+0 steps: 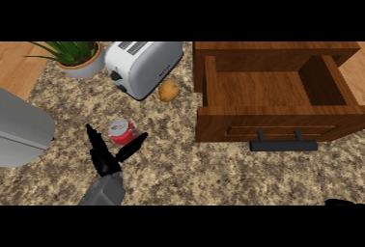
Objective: Pick up the can, place it into the drawer and close the drawer
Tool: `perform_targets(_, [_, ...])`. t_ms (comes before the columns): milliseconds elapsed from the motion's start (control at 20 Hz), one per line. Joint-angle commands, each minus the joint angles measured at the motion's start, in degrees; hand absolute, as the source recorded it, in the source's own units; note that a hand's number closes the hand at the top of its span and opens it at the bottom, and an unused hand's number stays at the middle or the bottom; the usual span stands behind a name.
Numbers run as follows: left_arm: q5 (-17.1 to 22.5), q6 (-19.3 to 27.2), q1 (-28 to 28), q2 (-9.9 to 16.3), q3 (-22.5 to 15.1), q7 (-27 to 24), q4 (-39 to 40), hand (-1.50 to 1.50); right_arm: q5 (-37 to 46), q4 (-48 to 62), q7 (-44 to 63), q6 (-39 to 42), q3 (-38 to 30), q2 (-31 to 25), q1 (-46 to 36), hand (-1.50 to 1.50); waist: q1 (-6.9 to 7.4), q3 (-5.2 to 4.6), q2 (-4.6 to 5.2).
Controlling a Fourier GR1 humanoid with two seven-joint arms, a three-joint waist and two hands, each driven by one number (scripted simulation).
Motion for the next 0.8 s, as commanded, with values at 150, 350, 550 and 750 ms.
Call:
perform_targets(150, [-3.22, -4.54, -3.49, -0.5, 0.05, 0.97, 4.06, -1.5, 2.71, -0.77, 1.63, -2.1, 1.41, 0.98, -2.74, -1.5, 0.18, 0.02, -0.04])
perform_targets(350, [-1.31, -12.15, -11.08, 0.72, 4.47, -1.06, 12.78, 1.5, -2.57, 1.3, -0.88, 1.48, -3.3, -1.56, -1.43, -1.5, -0.55, -0.02, 0.15])
perform_targets(550, [-2.68, -14.12, -11.56, -0.37, 5.04, -2.98, 14.07, 1.5, -1.92, -1.07, -1.78, 1.65, -3.04, 0.09, 1.38, -1.5, -0.36, 0.01, 0.04])
perform_targets(750, [-3.23, -19.2, -13.95, 2.86, 6.58, -3.55, 17.69, 1.5, 0.99, 0.78, 3.37, -2.15, -0.82, -0.87, -6.65, -1.5, -0.15, -0.02, 0.16])
